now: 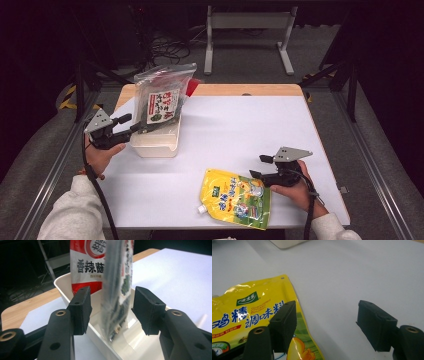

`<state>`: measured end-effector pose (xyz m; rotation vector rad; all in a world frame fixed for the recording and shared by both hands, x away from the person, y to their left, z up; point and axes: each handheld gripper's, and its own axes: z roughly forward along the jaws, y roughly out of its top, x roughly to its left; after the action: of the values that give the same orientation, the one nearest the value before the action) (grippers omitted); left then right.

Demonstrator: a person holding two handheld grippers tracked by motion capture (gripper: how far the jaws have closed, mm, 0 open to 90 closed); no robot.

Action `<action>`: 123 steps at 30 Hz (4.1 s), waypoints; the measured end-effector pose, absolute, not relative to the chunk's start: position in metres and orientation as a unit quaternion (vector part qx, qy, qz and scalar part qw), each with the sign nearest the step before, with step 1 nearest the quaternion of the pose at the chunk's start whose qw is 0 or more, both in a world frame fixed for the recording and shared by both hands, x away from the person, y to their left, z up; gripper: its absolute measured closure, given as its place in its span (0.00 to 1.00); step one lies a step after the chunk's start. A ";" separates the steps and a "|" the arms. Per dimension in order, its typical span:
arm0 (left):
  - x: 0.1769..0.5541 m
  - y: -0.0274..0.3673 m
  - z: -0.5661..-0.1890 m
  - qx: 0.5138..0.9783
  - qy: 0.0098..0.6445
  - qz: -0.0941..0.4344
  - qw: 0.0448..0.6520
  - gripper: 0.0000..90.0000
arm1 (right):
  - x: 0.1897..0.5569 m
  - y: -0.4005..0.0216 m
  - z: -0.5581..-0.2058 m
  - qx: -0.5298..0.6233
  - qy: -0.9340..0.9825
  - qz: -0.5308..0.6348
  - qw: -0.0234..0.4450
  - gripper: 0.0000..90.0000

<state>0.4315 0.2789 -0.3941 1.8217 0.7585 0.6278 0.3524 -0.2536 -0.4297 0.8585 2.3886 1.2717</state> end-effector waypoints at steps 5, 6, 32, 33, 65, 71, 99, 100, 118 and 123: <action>0.420 0.273 -0.394 0.763 0.314 0.264 0.500 0.50 | 0.353 -0.251 -0.430 0.296 0.836 0.438 0.149 0.37; 0.418 0.273 -0.395 0.764 0.313 0.265 0.498 0.48 | 0.353 -0.251 -0.430 0.296 0.836 0.437 0.149 0.37; 0.329 0.232 -0.418 0.823 0.251 0.194 0.472 0.50 | 0.347 -0.260 -0.426 0.284 0.845 0.429 0.148 0.57; 0.323 0.220 -0.424 0.836 0.236 0.179 0.462 0.49 | 0.346 -0.260 -0.426 0.282 0.846 0.428 0.147 0.59; 0.299 0.108 -0.461 0.913 0.108 0.025 0.392 0.33 | 0.296 -0.285 -0.439 0.261 0.881 0.376 0.119 1.00; 0.300 0.101 -0.465 0.923 0.119 0.055 0.362 0.32 | 0.289 -0.288 -0.442 0.256 0.889 0.366 0.102 1.00; 0.376 0.092 -0.467 0.898 0.202 0.117 0.373 0.28 | 0.285 -0.265 -0.449 0.234 0.893 0.378 0.074 1.00; 0.379 0.091 -0.466 0.897 0.208 0.116 0.373 0.27 | 0.285 -0.264 -0.449 0.234 0.893 0.378 0.075 1.00; 0.372 0.105 -0.459 0.869 0.226 0.037 0.438 0.47 | 0.292 -0.269 -0.442 0.298 0.856 0.398 0.142 0.64; 0.351 0.096 -0.464 0.893 0.181 0.020 0.412 0.73 | 0.296 -0.276 -0.446 0.312 0.858 0.392 0.113 0.61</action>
<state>0.3508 0.0960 -0.4643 2.2461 0.4559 0.0500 0.2959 -0.2763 -0.4460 0.9150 2.5185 1.1489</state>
